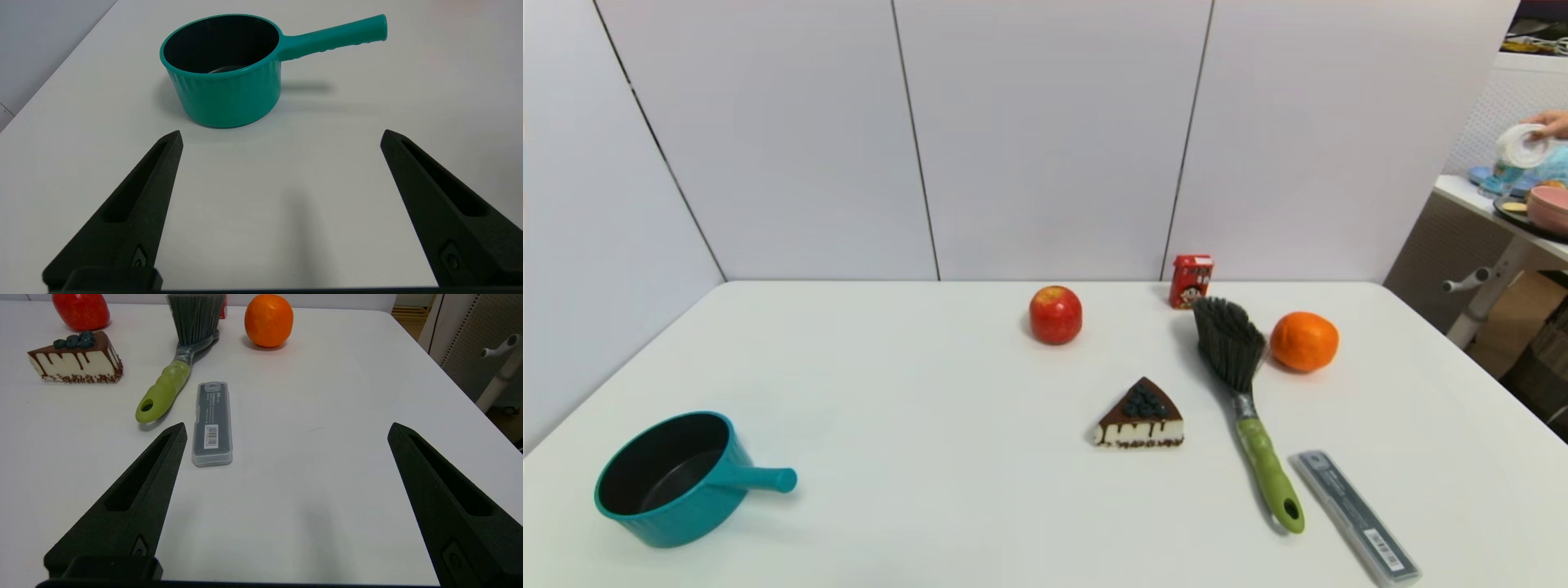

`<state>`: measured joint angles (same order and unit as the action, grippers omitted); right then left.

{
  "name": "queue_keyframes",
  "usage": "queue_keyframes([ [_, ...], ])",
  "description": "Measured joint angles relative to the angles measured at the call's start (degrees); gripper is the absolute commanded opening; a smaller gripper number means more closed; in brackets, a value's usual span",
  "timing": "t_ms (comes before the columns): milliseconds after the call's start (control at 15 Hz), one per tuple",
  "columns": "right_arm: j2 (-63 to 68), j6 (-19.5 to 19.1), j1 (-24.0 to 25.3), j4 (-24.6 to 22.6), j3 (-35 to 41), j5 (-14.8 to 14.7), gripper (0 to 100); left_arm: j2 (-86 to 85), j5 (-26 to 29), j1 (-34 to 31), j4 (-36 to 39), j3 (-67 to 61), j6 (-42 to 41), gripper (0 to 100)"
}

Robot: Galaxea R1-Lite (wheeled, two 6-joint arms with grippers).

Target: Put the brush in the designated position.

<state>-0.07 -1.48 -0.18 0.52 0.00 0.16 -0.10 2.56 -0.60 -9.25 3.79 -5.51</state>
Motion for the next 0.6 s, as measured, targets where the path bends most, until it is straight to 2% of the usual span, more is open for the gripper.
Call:
queue_keyframes([
  [600,0.0,0.0,0.05,0.0,0.0,-0.02,100,0.02,-0.02,0.0,-0.02,0.0,0.0,100],
])
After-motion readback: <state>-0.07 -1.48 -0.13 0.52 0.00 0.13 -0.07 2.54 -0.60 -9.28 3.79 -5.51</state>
